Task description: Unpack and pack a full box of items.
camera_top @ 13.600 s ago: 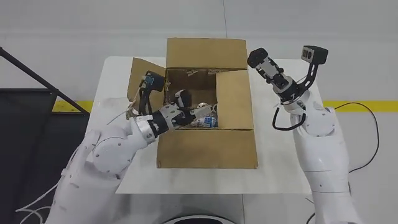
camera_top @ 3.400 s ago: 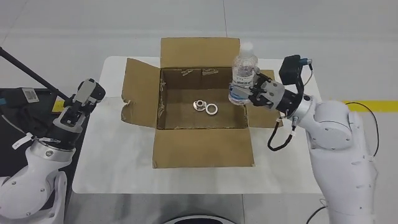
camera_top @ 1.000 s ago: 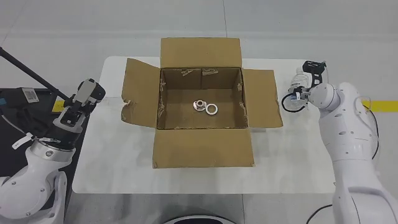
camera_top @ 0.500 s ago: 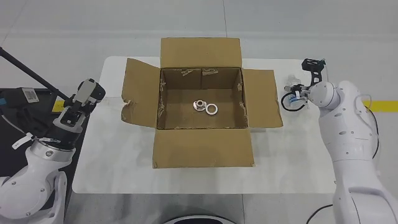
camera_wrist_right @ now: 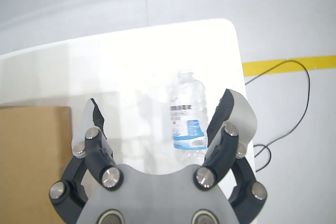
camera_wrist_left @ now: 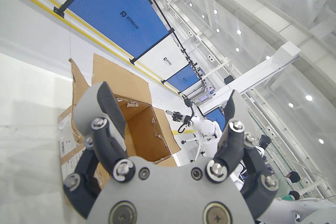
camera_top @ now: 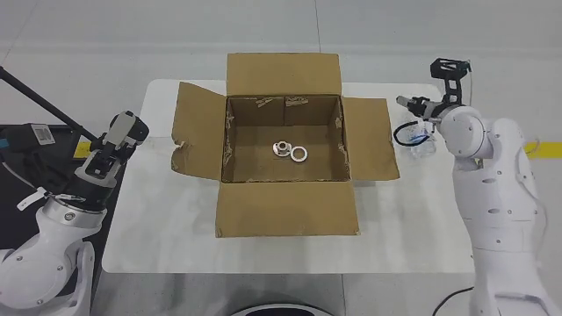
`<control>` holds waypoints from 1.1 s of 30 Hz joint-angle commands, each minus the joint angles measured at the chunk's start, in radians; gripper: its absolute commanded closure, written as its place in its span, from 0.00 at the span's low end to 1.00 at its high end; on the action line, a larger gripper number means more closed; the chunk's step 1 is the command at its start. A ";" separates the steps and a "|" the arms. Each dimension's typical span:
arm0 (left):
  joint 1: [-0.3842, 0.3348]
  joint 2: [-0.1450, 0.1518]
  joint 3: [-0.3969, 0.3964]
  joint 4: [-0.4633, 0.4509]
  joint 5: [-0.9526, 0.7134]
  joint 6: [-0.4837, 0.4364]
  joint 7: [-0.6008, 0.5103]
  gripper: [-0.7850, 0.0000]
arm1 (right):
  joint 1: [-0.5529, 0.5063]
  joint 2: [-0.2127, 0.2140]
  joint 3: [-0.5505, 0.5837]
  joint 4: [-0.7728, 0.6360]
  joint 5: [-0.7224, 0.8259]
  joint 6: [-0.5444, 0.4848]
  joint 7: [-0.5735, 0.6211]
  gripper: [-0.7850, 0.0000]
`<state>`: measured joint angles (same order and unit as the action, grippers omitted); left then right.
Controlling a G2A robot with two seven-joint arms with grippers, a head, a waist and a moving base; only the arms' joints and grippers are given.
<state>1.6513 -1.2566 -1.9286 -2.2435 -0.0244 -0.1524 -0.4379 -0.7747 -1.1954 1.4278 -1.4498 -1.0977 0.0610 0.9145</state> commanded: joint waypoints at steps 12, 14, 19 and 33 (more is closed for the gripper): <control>0.000 0.000 0.000 0.000 0.000 0.000 0.000 0.00 | -0.049 -0.016 -0.257 -0.363 0.065 -0.208 0.135 0.00; 0.000 0.000 0.000 0.000 0.000 0.000 0.000 0.00 | -0.001 -0.029 -0.328 -0.306 0.065 -0.198 0.136 0.00; 0.000 0.000 0.000 0.000 0.000 0.000 0.000 0.00 | 0.106 -0.065 -0.472 -0.171 0.114 -0.215 0.138 0.00; 0.000 0.000 0.000 0.000 0.000 0.000 0.000 0.00 | 0.163 -0.089 -0.546 -0.100 0.122 -0.207 0.135 0.00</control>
<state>1.6513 -1.2566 -1.9286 -2.2435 -0.0244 -0.1524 -0.4379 -0.6117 -1.2842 0.8822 -1.5499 -0.9760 -0.1462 1.0492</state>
